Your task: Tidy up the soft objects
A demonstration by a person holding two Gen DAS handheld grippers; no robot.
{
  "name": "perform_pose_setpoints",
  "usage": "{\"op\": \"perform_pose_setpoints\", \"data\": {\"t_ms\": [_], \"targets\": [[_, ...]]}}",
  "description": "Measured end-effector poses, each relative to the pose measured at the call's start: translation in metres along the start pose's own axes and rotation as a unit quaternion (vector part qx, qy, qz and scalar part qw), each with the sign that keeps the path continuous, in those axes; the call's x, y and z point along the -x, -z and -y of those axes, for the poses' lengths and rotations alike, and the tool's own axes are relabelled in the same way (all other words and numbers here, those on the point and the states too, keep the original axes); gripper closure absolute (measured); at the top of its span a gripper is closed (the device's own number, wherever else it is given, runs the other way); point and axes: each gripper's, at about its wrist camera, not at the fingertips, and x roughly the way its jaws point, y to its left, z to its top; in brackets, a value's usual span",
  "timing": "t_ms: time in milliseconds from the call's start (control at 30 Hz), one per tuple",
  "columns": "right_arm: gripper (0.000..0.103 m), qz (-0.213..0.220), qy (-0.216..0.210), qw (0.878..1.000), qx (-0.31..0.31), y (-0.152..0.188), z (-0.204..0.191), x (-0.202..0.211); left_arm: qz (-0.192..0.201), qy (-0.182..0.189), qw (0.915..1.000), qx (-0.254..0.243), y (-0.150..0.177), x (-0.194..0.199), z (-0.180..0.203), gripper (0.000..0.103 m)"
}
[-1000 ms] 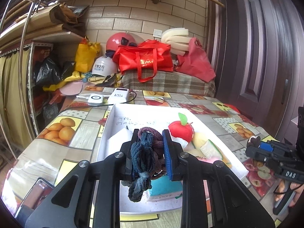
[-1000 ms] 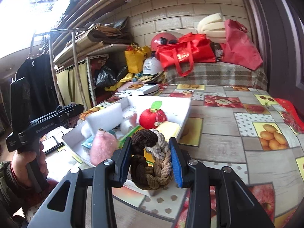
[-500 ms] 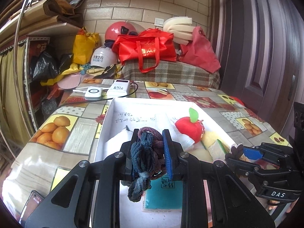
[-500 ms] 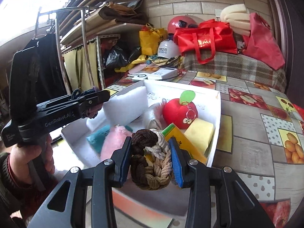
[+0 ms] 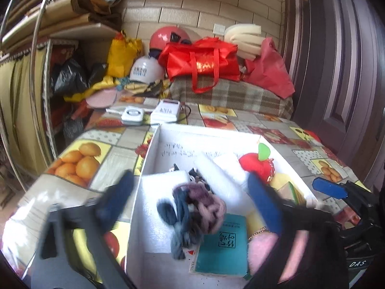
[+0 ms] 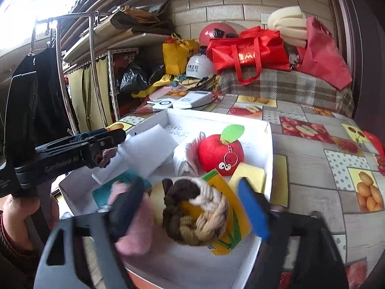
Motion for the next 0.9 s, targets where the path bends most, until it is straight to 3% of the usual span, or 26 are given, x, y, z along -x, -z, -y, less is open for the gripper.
{"op": "perform_pose_setpoints", "data": {"t_ms": [300,467,767,900], "targets": [[0.019,0.033,0.013,0.999,0.002,-0.001,0.001,0.009,0.042,-0.03,0.9984,-0.022,-0.001,0.013,0.007,0.0],[0.019,0.042,0.016,0.999,-0.008,0.0,0.005,0.014,0.044,-0.039,0.9975,-0.039,0.004,0.019,0.019,0.0],[0.019,0.033,0.015,0.999,-0.01,0.015,0.01,0.037,0.025,-0.028,0.998,-0.052,0.019,0.034,0.055,0.0],[0.019,0.053,0.023,0.998,-0.011,0.025,0.016,0.066,0.032,-0.011,0.997,-0.069,0.026,0.048,0.077,0.0]]}}
